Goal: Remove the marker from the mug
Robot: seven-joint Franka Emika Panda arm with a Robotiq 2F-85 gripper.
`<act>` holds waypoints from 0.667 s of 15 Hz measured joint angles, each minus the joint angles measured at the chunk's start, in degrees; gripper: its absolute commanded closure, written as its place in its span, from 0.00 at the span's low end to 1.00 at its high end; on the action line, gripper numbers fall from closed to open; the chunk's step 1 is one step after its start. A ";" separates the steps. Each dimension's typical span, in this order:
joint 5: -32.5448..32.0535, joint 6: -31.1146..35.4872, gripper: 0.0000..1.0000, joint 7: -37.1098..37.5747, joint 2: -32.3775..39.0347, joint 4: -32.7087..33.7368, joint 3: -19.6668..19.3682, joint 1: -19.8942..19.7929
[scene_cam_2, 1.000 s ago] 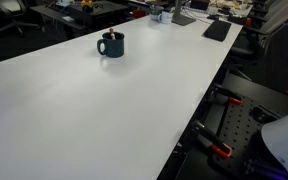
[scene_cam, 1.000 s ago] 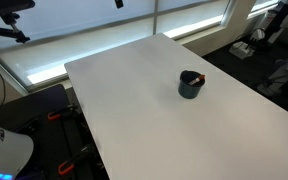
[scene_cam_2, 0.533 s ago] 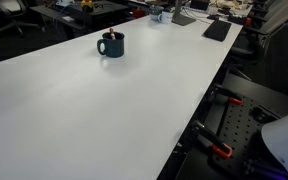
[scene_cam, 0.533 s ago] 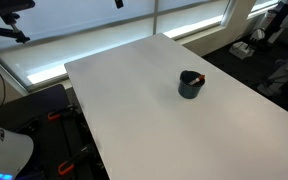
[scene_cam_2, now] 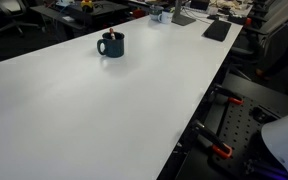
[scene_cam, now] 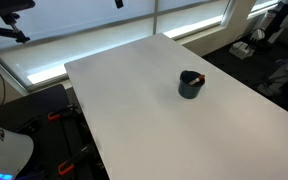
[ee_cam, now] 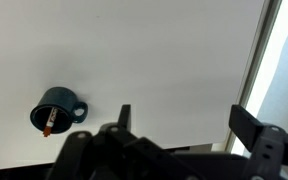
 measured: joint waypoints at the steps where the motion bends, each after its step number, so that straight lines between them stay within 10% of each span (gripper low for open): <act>1: 0.00 0.00 0.00 0.00 0.00 0.00 0.00 0.00; 10: -2.24 0.30 0.00 2.60 2.24 0.36 1.17 0.19</act>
